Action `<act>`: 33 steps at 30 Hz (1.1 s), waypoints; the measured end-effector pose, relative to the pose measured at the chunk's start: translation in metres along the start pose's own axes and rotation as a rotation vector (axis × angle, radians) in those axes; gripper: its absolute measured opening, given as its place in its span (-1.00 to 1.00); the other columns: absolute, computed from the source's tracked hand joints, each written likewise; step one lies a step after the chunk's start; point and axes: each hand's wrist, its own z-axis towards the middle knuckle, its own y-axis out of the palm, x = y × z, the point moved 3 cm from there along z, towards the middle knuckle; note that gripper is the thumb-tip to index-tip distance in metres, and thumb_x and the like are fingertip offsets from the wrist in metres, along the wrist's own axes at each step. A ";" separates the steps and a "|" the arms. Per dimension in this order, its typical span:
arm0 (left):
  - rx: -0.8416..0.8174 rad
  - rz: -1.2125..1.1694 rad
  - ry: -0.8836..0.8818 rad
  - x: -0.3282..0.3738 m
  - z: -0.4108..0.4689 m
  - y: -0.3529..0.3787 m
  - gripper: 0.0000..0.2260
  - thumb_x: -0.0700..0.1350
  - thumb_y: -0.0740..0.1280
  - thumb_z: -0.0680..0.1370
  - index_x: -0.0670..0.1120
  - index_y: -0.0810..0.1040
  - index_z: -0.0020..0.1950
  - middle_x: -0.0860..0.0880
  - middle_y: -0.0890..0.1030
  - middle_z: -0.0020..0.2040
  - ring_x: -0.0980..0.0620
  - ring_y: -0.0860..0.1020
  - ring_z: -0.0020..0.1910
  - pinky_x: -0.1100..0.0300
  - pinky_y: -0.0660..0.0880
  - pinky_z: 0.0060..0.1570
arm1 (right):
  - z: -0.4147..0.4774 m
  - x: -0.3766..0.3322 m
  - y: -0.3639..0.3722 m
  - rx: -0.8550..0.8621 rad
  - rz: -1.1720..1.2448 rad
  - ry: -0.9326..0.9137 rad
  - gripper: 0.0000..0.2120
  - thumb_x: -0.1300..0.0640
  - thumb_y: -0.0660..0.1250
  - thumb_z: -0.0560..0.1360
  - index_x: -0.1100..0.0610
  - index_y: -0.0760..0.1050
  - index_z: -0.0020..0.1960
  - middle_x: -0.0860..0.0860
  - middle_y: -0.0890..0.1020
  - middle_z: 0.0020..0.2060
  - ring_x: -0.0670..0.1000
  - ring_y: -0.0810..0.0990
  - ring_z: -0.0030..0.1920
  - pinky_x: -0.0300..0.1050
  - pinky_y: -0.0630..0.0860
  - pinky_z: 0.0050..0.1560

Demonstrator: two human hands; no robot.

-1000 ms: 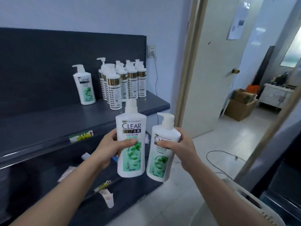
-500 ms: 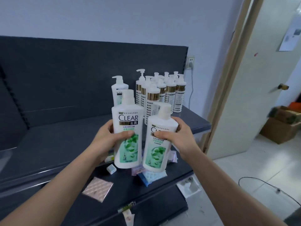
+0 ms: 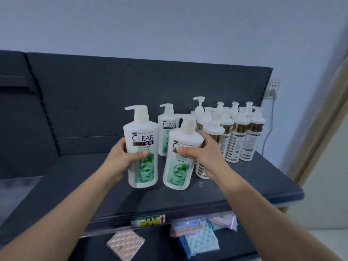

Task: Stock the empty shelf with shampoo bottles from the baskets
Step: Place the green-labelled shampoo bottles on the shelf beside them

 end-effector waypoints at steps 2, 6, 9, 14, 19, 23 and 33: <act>0.044 0.000 -0.011 -0.008 0.015 -0.005 -0.52 -0.32 0.52 0.35 -0.16 0.48 0.22 -0.09 0.69 0.05 -0.09 0.66 0.02 -0.04 0.58 -0.01 | 0.020 0.008 0.006 -0.021 0.012 0.020 -0.32 0.38 0.64 0.16 0.09 0.53 0.21 0.06 0.71 0.05 0.07 0.69 0.08 0.08 0.64 0.08; 0.086 0.025 -0.045 -0.020 0.044 -0.019 -0.43 -0.22 0.60 0.24 -0.11 0.49 0.20 -0.05 0.70 0.03 -0.11 0.66 0.04 -0.21 0.53 0.13 | 0.049 0.021 0.018 -0.055 0.016 0.055 -0.32 0.41 0.62 0.18 0.11 0.52 0.23 0.07 0.71 0.05 0.09 0.68 0.09 0.03 0.65 0.05; 0.086 0.029 -0.059 -0.027 0.064 -0.025 -0.42 -0.25 0.60 0.24 -0.11 0.49 0.21 -0.05 0.69 0.02 -0.11 0.65 0.04 -0.15 0.55 0.07 | 0.065 0.026 0.025 -0.069 0.019 0.075 -0.37 0.46 0.57 0.23 0.07 0.51 0.19 0.02 0.71 -0.02 -0.03 0.69 -0.02 -0.18 0.63 -0.13; 0.050 0.037 -0.092 -0.039 0.100 -0.033 -0.47 -0.31 0.56 0.31 -0.10 0.48 0.23 -0.06 0.69 0.03 -0.09 0.65 0.04 -0.07 0.56 0.04 | 0.090 0.036 0.033 -0.069 -0.001 0.110 -0.38 0.47 0.56 0.24 0.09 0.52 0.21 0.03 0.72 -0.04 -0.07 0.71 -0.08 -0.25 0.61 -0.20; -0.003 0.029 -0.118 -0.051 0.130 -0.035 -0.49 -0.33 0.54 0.33 -0.09 0.48 0.21 -0.06 0.69 0.03 -0.07 0.65 0.03 0.03 0.56 -0.03 | 0.115 0.042 0.036 -0.069 -0.021 0.120 -0.40 0.47 0.55 0.25 -0.01 0.52 0.14 -0.05 0.71 -0.08 -0.15 0.69 -0.12 -0.29 0.58 -0.19; -0.036 0.010 -0.122 -0.060 0.149 -0.034 -0.47 -0.33 0.55 0.32 -0.10 0.48 0.24 -0.08 0.69 0.05 -0.07 0.65 0.05 0.04 0.56 -0.02 | 0.128 0.048 0.036 -0.065 -0.058 0.126 -0.33 0.42 0.57 0.25 0.06 0.50 0.27 0.00 0.72 0.02 -0.03 0.69 0.03 -0.11 0.62 0.00; -0.092 0.035 -0.067 -0.068 0.170 -0.032 -0.59 -0.35 0.52 0.34 -0.04 0.56 0.10 -0.02 0.71 -0.02 0.07 0.67 -0.04 0.15 0.58 -0.06 | 0.126 0.071 0.038 -0.003 -0.288 0.038 -0.28 0.07 0.69 0.13 -0.05 0.44 0.20 -0.05 0.69 0.05 -0.05 0.67 0.07 0.02 0.62 0.11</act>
